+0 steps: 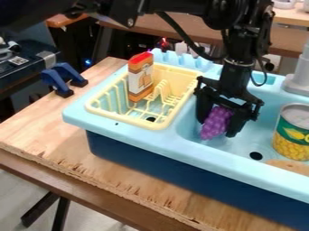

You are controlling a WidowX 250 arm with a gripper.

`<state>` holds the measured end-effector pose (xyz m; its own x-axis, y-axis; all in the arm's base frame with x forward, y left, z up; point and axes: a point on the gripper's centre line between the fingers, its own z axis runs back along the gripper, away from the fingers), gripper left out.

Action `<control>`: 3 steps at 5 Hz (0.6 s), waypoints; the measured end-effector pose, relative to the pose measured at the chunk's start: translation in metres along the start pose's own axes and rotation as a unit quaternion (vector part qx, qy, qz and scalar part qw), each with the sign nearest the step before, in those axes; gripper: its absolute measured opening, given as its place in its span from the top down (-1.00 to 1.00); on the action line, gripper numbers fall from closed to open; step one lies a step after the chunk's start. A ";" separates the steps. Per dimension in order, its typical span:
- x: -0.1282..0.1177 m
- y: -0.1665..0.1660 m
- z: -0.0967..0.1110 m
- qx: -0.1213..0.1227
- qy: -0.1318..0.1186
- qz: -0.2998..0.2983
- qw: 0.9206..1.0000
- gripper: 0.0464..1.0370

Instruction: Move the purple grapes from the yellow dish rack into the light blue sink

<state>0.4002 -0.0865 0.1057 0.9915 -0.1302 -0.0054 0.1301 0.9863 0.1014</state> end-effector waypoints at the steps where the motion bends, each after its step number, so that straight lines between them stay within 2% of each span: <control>1: 0.000 0.000 0.001 -0.001 0.000 0.009 1.000 -0.94; 2: -0.006 -0.001 0.000 -0.007 -0.005 0.018 1.000 -0.93; 3: -0.007 0.003 0.010 -0.011 -0.023 0.034 0.999 -0.93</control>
<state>0.3933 -0.0833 0.1155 0.9966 -0.0673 0.0474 0.0635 0.9949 0.0784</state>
